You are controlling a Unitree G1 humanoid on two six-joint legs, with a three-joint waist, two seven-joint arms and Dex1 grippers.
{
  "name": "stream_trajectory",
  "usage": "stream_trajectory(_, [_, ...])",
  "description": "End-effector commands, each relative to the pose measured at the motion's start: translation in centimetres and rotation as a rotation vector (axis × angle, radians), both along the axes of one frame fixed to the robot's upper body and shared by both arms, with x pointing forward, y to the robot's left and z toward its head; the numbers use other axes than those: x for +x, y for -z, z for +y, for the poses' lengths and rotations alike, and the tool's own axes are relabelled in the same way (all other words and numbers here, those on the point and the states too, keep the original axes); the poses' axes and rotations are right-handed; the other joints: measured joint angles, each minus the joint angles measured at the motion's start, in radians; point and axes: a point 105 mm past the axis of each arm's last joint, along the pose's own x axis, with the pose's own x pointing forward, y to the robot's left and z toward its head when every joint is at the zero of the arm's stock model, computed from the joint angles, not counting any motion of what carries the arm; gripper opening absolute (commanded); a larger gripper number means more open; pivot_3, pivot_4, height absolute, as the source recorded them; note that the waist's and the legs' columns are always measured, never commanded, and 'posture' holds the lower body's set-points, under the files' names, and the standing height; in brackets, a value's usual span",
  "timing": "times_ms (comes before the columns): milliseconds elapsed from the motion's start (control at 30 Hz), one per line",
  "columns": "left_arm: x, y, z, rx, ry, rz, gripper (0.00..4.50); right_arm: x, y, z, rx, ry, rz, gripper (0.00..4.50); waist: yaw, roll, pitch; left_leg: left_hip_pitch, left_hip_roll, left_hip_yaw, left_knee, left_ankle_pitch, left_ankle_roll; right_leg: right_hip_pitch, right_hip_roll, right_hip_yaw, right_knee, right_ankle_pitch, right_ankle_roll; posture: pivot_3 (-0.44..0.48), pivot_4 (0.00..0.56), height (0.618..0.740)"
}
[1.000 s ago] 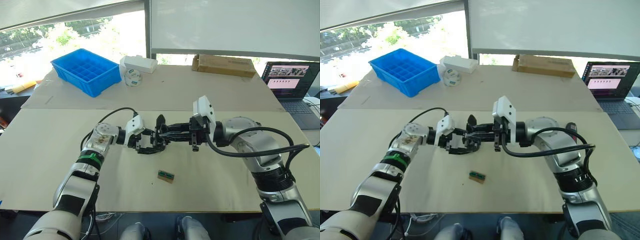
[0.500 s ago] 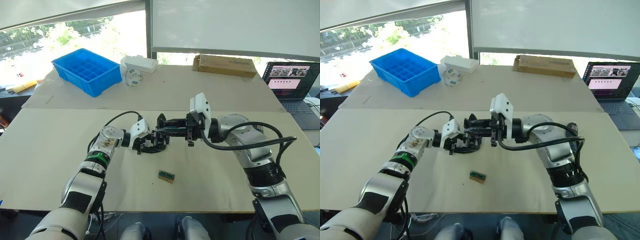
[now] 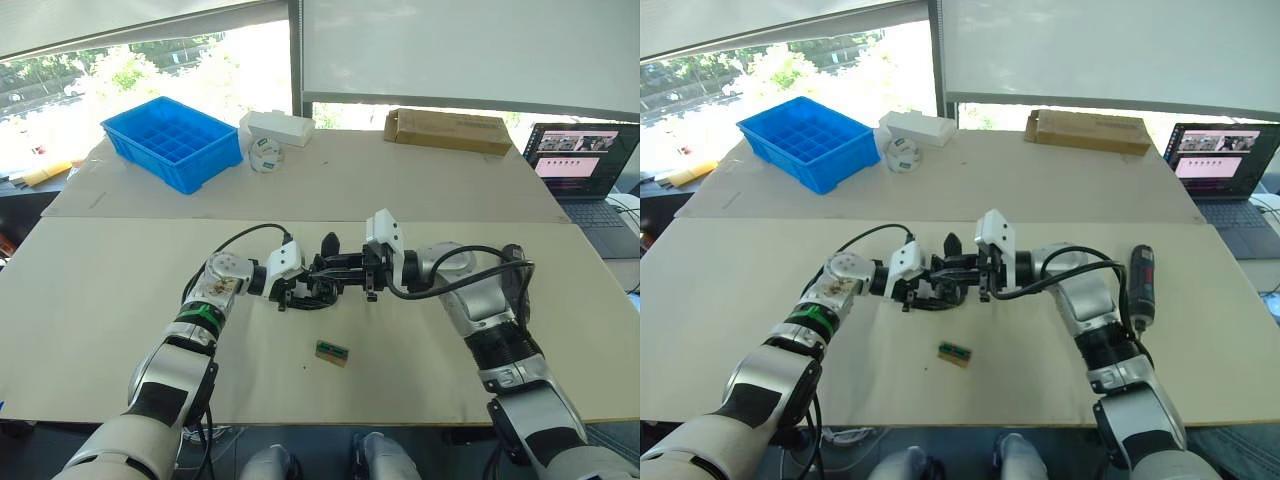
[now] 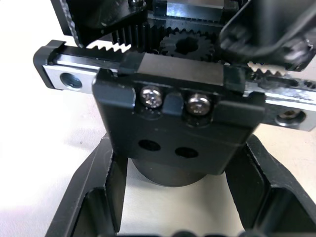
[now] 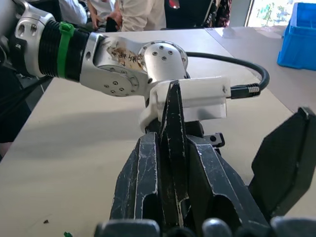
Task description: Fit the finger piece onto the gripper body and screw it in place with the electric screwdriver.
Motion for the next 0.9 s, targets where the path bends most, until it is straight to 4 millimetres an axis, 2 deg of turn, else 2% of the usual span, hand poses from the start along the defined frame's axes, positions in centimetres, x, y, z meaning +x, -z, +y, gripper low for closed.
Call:
stream_trajectory(33, [0.1, -1.1, -0.5, -0.008, 0.027, -0.058, 2.27, -0.1, -0.6, 0.4, 0.004, -0.017, -0.049, 0.33, 0.0, 0.0, 0.0, 0.0, 0.0, 0.0, 0.0, 0.0, 0.0, 0.0, 0.0, 0.0, 0.0, 0.0, 0.0, 0.0, 0.15, 0.738])
stream_trajectory(233, [0.1, -1.0, -0.5, -0.008, 0.023, -0.062, 2.27, 0.0, 0.6, 0.1, -0.021, 0.001, -0.023, 0.33, -0.001, 0.0, 0.0, 0.0, 0.0, 0.0, 0.0, 0.0, 0.0, 0.0, 0.0, 0.0, 0.0, 0.0, 0.0, 0.0, 0.15, 0.738])
stream_trajectory(467, [0.2, -1.0, -0.4, -0.003, 0.016, -0.068, 2.27, -1.0, 0.6, 0.2, -0.002, -0.016, -0.002, 0.33, 0.0, 0.0, 0.0, 0.001, 0.0, 0.0, 0.0, 0.0, 0.0, 0.0, 0.0, 0.0, 0.001, 0.0, 0.0, 0.0, 0.15, 0.738])
stream_trajectory(733, [0.2, -1.1, -0.6, -0.006, 0.02, -0.072, 2.27, -0.9, 0.9, 0.2, -0.014, 0.003, 0.01, 0.33, 0.0, 0.0, 0.0, 0.001, 0.0, 0.0, 0.0, 0.0, 0.0, 0.0, 0.0, 0.0, 0.001, 0.0, 0.0, 0.0, 0.15, 0.738])
stream_trajectory(900, [0.3, -1.0, -0.7, -0.007, 0.015, -0.073, 2.27, -0.1, 2.4, -0.6, -0.047, 0.076, 0.064, 0.33, 0.001, 0.0, 0.0, 0.001, 0.0, 0.0, 0.0, 0.0, 0.0, 0.0, 0.0, 0.0, 0.001, 0.0, 0.0, 0.0, 0.15, 0.738])
